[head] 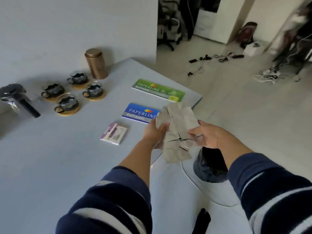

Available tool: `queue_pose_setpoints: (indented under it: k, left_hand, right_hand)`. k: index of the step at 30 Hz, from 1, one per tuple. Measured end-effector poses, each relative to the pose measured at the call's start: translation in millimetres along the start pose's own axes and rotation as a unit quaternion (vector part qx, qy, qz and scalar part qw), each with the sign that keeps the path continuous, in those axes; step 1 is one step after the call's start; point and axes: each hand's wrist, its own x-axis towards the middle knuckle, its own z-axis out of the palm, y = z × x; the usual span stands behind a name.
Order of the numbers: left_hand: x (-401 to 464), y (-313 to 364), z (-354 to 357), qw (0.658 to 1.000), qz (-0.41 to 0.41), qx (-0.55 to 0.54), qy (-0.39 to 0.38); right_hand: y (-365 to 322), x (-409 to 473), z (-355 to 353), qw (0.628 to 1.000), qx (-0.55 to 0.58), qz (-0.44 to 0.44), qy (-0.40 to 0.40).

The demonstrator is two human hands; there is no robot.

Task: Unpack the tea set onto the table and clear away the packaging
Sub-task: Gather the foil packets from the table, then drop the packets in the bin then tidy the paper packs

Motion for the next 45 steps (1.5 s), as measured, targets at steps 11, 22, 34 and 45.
queue_pose_setpoints:
  k: [11,22,34,45]
  left_hand:
    - [77,63,287,0.997,0.003,0.020,-0.070]
    - [167,-92,458,0.994,-0.053,-0.019,-0.099]
    - [211,-158,448,0.848,-0.081,0.427,-0.303]
    - [187,64,285,0.917,-0.056,0.361,-0.160]
  right_hand:
    - [11,51,-253,0.940,-0.135,-0.134,0.283]
    - [177,233,-334,0.917,-0.034,-0.090,0.388]
    - [217,293,-343,0.966,-0.145,0.166,0.133]
    - [-37,196,-253,0.953,-0.292,-0.025,0.081]
